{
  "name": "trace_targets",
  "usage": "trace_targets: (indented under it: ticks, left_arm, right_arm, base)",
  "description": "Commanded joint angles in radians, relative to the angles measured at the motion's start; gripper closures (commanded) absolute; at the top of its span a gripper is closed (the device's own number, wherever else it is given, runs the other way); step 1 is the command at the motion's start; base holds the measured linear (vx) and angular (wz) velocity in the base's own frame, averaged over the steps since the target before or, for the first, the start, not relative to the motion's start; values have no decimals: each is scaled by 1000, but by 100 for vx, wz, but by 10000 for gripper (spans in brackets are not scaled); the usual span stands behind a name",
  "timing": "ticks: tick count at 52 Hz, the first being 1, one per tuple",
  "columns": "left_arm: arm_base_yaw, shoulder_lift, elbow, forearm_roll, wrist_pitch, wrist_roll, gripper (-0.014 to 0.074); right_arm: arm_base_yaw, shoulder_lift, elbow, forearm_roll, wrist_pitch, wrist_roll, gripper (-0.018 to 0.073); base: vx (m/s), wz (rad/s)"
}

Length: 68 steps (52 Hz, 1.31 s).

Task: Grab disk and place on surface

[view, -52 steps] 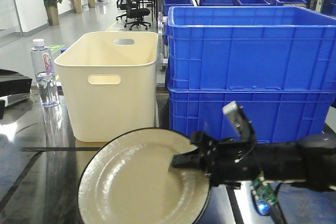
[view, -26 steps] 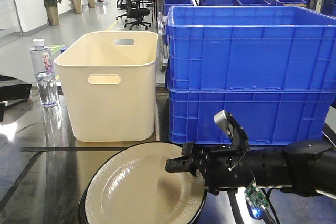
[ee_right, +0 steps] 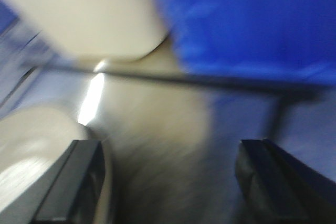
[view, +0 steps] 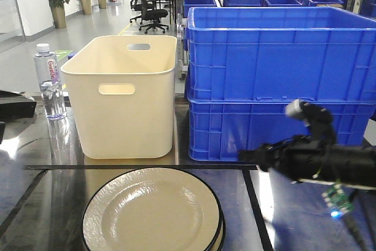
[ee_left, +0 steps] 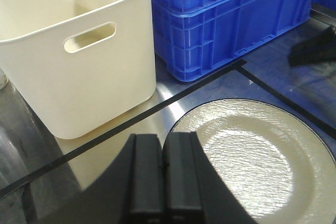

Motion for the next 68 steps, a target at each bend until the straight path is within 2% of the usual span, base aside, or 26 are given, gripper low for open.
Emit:
trace_targets:
  ticks: [1,7,11,15,21,26,33,41,45,51,58,68]
  left_arm:
    - [1,-23,-33,-31,-45,-19,602]
    - [1,-23,-32,34,-15,-50,602]
    - [1,-23,-8,88,-20,-96,602]
    - [1,-23,47,154,-42,-143,601]
    - [1,-28,164,192,-108,-190,598]
    - [1,-60,294,191,-165,-157,598]
    - [1,-167,473,191,-247,-145,598]
    - [1,-373,682,191,-392,-145,598]
    - [1,-501,774,191,-468,-145,598]
    - [1,-642,882,191,-550,-146,598]
    - [1,-742,939,191,-612,-149,598]
    - [1,-761,944,191,-644,-149,598]
  right_arm:
    - [-67,-89,-34,22,-34,-32,57]
    - [-131,-160,-34,-95,-12,-28,207]
    - [-145,-223,-33,-226,2,-14,374]
    - [-143,-290,-33,-371,5,52,579]
    - [-140,-386,-33,-498,10,187,570]
    - [-140,-468,-31,-620,53,289,568]
    - [-140,-606,18,-737,114,356,568]
    - [-139,-790,192,-757,30,376,568]
    - [-118,-900,334,-756,-64,358,568]
    - [-69,-1036,513,-705,-249,311,568]
    - [-40,-1127,650,-655,-398,309,568]
    - [-42,-1155,688,-572,-414,316,568]
  base:
    - [0,0]
    - [0,0]
    - [0,0]
    - [0,0]
    - [0,0]
    - [0,0]
    - [0,0]
    - [0,0]
    - [0,0]
    - [0,0]
    - [0,0]
    - [0,0]
